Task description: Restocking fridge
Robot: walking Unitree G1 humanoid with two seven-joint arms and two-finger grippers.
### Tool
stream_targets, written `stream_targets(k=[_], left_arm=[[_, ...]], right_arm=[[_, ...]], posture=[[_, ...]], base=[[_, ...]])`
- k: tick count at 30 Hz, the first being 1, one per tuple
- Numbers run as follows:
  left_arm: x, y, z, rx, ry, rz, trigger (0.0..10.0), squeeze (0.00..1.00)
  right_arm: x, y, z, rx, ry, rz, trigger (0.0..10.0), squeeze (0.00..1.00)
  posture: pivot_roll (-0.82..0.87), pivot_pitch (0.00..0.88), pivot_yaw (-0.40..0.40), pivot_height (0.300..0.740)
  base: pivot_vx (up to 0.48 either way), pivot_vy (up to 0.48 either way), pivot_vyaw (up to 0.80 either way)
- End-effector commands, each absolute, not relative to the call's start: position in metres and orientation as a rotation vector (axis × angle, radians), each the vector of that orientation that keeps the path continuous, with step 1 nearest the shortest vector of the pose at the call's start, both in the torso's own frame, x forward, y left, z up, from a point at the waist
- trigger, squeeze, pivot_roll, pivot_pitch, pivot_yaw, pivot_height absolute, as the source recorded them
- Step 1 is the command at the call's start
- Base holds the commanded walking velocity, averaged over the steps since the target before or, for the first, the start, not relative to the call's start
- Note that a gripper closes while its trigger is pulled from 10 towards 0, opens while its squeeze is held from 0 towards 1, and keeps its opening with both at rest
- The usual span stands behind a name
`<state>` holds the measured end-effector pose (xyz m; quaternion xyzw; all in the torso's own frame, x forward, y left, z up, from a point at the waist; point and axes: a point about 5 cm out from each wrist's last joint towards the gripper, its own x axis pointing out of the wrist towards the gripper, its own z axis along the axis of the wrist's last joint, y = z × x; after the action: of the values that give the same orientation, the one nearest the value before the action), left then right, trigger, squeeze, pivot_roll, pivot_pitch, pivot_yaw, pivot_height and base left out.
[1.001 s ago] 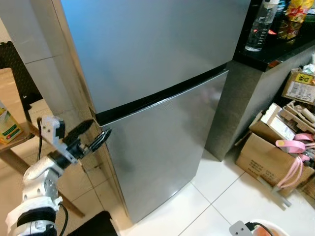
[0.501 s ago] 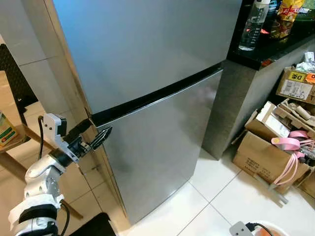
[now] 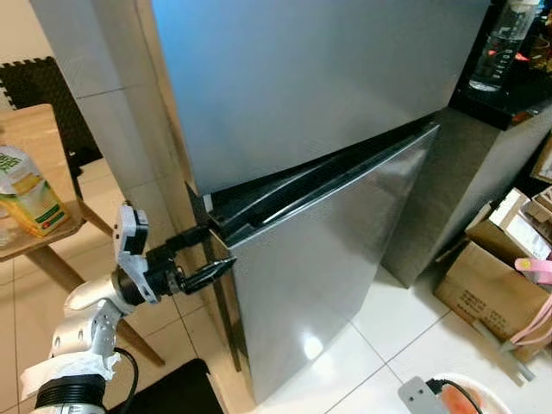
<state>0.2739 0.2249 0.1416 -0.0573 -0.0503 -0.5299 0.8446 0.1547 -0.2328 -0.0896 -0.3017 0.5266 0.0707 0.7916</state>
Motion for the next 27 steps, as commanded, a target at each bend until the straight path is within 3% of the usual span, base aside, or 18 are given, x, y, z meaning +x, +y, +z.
stream_targets(k=[1,4,6,9,12,13,14,21,27], left_arm=[[0.271,0.202,0.138,-0.153,-0.088,-1.218,10.0,0.0],[0.255,0.183,0.14,-0.21,-0.082,-1.36,10.0,0.0],[0.253,0.186,0.139,-0.251,-0.085,-1.348,10.0,0.0],[0.267,0.215,0.13,-0.324,-0.106,-1.146,10.0,0.0],[0.268,0.227,0.129,-0.368,-0.126,-1.091,10.0,0.0],[0.265,0.25,0.125,-0.452,-0.162,-0.973,10.0,0.0],[0.263,0.258,0.12,-0.472,-0.163,-0.927,10.0,0.0],[0.254,0.273,0.098,-0.518,-0.099,-0.772,10.0,0.0],[0.234,0.279,0.055,-0.653,-0.006,-0.618,10.0,0.0]], right_arm=[[0.149,-0.236,-0.091,-0.653,1.15,0.135,10.0,0.0],[0.148,-0.237,-0.091,-0.653,1.153,0.134,10.0,0.0],[0.148,-0.237,-0.091,-0.652,1.154,0.134,10.0,0.0],[0.147,-0.236,-0.092,-0.65,1.155,0.134,10.0,0.0],[0.147,-0.236,-0.092,-0.65,1.155,0.135,10.0,0.0],[0.146,-0.236,-0.092,-0.65,1.157,0.135,10.0,0.0],[0.145,-0.236,-0.092,-0.65,1.158,0.136,10.0,0.0],[0.144,-0.236,-0.093,-0.652,1.161,0.138,10.0,0.0],[0.144,-0.236,-0.093,-0.657,1.16,0.144,10.0,0.0]], posture=[[-0.09,0.0,-0.015,0.74],[-0.09,0.0,-0.014,0.74],[-0.09,0.0,-0.014,0.74],[-0.09,0.0,-0.012,0.74],[-0.09,0.0,-0.012,0.74],[-0.09,0.0,-0.009,0.74],[-0.09,0.0,-0.008,0.74],[-0.09,0.0,-0.009,0.74],[-0.08,0.0,-0.014,0.74]], base=[[0.0,0.0,0.0],[0.0,0.0,0.0],[0.0,0.0,0.0],[0.0,0.0,0.0],[0.0,0.0,0.0],[0.0,0.0,0.0],[0.0,0.0,0.0],[0.0,0.0,0.0],[0.0,0.0,0.0]])
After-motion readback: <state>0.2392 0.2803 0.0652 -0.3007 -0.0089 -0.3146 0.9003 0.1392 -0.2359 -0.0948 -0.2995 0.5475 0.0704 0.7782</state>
